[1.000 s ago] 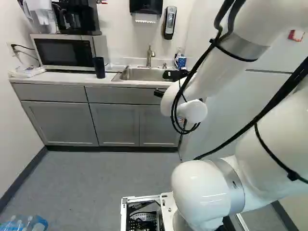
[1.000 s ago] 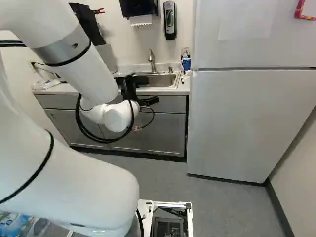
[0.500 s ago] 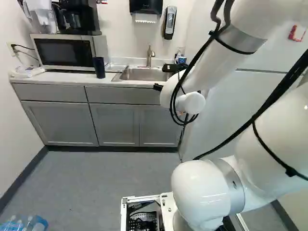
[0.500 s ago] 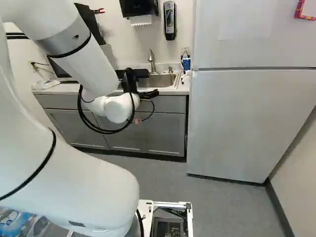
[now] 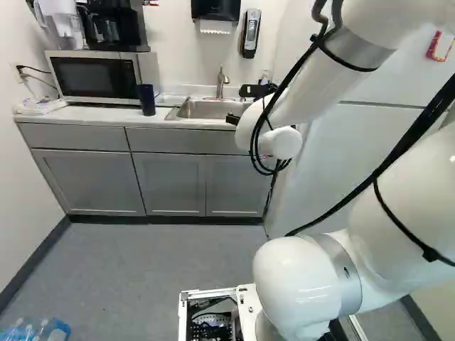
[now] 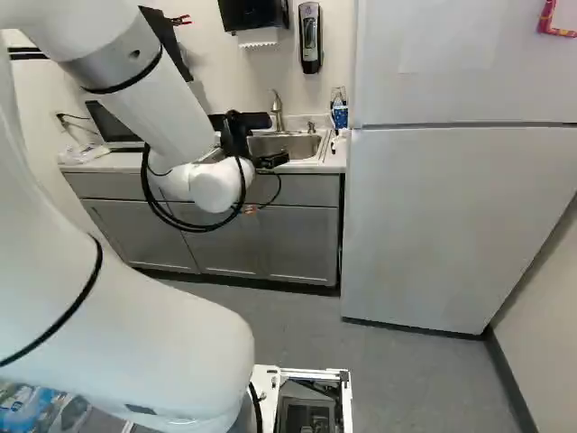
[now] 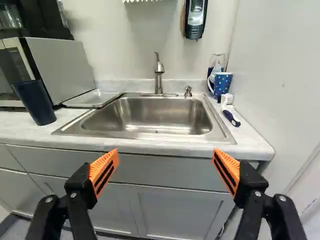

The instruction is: Rinse the cup and place it in the tray

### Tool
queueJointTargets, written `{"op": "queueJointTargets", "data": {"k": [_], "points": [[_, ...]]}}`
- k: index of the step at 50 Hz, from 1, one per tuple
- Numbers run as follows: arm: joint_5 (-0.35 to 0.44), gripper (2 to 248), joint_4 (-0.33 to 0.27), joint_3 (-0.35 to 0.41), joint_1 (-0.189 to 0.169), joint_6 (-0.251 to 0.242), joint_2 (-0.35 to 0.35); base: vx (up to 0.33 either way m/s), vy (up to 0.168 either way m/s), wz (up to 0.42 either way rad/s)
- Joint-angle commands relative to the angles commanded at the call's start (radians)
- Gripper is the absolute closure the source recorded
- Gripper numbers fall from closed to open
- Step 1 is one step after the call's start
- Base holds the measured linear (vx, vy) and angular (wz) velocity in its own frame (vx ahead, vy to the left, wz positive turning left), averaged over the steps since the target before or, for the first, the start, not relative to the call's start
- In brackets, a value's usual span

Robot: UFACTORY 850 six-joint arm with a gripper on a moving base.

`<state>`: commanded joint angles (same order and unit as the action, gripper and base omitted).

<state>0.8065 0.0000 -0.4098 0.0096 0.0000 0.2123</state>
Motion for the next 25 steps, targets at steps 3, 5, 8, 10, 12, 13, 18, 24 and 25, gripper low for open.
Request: {"op": "queueJointTargets", "data": {"k": [3,5,8,10,12,13,18,24,25], "points": [[-0.002,3,0.000,-0.008,0.001,0.000,-0.001,0.000,0.000,0.000],[-0.003,3,0.000,-0.013,0.001,0.000,-0.002,0.000,0.000,0.000],[-0.007,3,0.000,-0.020,0.002,0.000,-0.002,0.000,0.000,0.000],[-0.009,3,0.000,-0.024,0.003,0.000,-0.001,0.000,0.000,0.000],[-0.012,3,0.000,-0.028,0.004,0.000,-0.001,0.000,0.000,0.000],[-0.014,3,0.000,-0.030,0.005,0.000,0.000,0.000,0.000,0.000],[-0.024,3,0.000,-0.036,0.008,0.000,0.005,0.000,0.000,0.000],[-0.038,3,0.000,-0.041,0.012,0.000,0.015,0.000,0.000,0.000],[-0.041,3,0.000,-0.042,0.012,0.000,0.017,0.000,0.000,0.000]]}}
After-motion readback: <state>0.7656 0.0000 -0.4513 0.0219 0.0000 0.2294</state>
